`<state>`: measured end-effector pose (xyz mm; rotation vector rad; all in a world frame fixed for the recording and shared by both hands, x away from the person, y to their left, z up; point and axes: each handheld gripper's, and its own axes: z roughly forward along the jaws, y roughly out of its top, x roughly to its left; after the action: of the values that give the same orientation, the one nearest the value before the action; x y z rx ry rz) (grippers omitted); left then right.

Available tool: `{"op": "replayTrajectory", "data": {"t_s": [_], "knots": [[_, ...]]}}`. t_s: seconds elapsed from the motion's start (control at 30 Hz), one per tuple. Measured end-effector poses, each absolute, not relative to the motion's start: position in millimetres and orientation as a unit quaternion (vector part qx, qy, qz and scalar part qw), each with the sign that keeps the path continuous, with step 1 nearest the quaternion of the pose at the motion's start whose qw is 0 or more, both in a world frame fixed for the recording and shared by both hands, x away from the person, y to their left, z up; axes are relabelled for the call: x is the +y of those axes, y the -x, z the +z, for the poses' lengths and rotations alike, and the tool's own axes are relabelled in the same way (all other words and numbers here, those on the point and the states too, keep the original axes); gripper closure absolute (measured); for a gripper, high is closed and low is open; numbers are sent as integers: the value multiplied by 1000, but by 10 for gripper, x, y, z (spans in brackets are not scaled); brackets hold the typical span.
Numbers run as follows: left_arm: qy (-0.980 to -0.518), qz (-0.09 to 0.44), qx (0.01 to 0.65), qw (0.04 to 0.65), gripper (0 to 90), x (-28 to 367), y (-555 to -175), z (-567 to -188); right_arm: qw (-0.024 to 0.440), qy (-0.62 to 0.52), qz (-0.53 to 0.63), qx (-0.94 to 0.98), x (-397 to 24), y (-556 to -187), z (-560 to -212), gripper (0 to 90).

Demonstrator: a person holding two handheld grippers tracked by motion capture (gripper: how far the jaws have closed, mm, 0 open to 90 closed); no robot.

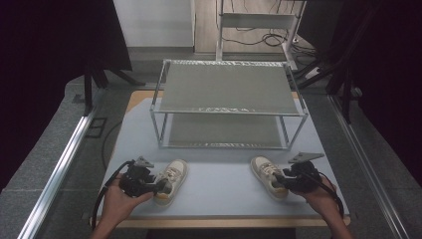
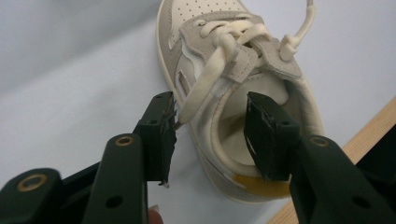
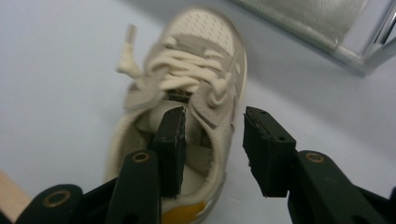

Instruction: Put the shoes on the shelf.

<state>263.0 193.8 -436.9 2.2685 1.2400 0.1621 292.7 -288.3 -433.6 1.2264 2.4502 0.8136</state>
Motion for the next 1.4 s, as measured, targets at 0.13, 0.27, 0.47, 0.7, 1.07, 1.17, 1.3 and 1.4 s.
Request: {"op": "replayTrajectory", "data": {"t_s": [0.13,0.27,0.47,0.7,1.07,1.17,1.3,1.4], "knots": [[-854,54,458,241,567,1871,-2714,-4434,128,-436,251,855,-2854,-3024,-4440,620],[-853,52,464,234,614,1839,-2745,-4478,123,-447,242,852,-2837,-3061,-4489,683],[-853,70,469,220,744,1826,-2750,-4504,113,-454,228,854,-2816,-3099,-4489,738],[-844,89,474,233,810,1847,-2778,-4482,126,-459,223,851,-2794,-3084,-4482,780],[-836,93,471,265,817,1803,-2847,-4335,128,-441,247,853,-2658,-3098,-4393,788],[-835,96,469,273,817,1776,-2877,-4284,135,-438,248,854,-2615,-3123,-4329,788],[-831,96,466,289,817,1703,-2965,-4207,140,-437,258,850,-2541,-3186,-4234,788],[-830,97,463,295,817,1631,-3045,-4165,141,-438,260,849,-2497,-3239,-4199,788]]}}
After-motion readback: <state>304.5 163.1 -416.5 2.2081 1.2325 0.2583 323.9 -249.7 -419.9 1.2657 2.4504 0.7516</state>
